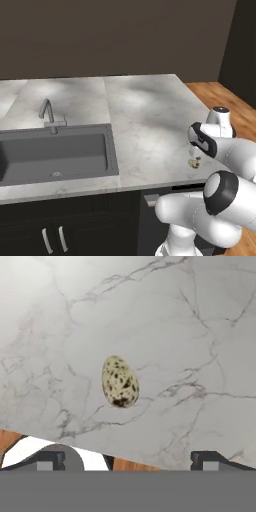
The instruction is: Gather the eggs and milk located in the vicinity of the sink area and place them right next to the bowl.
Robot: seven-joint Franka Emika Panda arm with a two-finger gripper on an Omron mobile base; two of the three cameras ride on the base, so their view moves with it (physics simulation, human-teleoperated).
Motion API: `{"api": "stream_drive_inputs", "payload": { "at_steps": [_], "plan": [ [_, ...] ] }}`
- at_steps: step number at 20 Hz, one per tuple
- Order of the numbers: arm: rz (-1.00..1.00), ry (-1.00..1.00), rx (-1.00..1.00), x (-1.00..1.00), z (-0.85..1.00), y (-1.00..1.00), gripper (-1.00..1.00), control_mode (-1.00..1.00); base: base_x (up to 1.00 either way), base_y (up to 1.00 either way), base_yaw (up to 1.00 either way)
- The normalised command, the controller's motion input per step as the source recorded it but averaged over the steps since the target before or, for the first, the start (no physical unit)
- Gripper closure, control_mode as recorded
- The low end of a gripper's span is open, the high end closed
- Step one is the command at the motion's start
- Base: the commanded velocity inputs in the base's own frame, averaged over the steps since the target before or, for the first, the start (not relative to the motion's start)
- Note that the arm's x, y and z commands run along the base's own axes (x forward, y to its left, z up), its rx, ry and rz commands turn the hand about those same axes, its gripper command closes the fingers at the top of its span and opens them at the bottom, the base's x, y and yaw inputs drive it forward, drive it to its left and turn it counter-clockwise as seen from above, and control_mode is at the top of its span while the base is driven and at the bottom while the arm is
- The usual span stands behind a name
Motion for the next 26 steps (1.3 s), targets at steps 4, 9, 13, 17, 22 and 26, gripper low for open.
{"api": "stream_drive_inputs", "payload": {
  "at_steps": [4, 9, 13, 17, 22, 26],
  "plan": [
    [0.04, 0.0, 0.0, 0.23, -0.02, 0.1, -1.0, -1.0, 0.0, 0.0, 0.0],
    [0.01, 0.06, 0.0, 0.25, -0.08, 0.19, -1.0, -1.0, 0.0, 0.0, 0.0],
    [0.0, 0.07, 0.0, 0.21, -0.2, 0.11, -1.0, -1.0, 0.0, 0.0, 0.0],
    [0.0, 0.04, 0.0, 0.15, -0.28, 0.0, -1.0, -1.0, 0.0, 0.0, 0.0],
    [0.0, 0.01, 0.0, 0.05, -0.27, 0.0, -1.0, -1.0, 0.0, 0.0, 0.0],
    [0.0, 0.0, 0.0, 0.07, -0.23, -0.01, -1.0, -1.0, 0.0, 0.0, 0.0]
  ]
}}
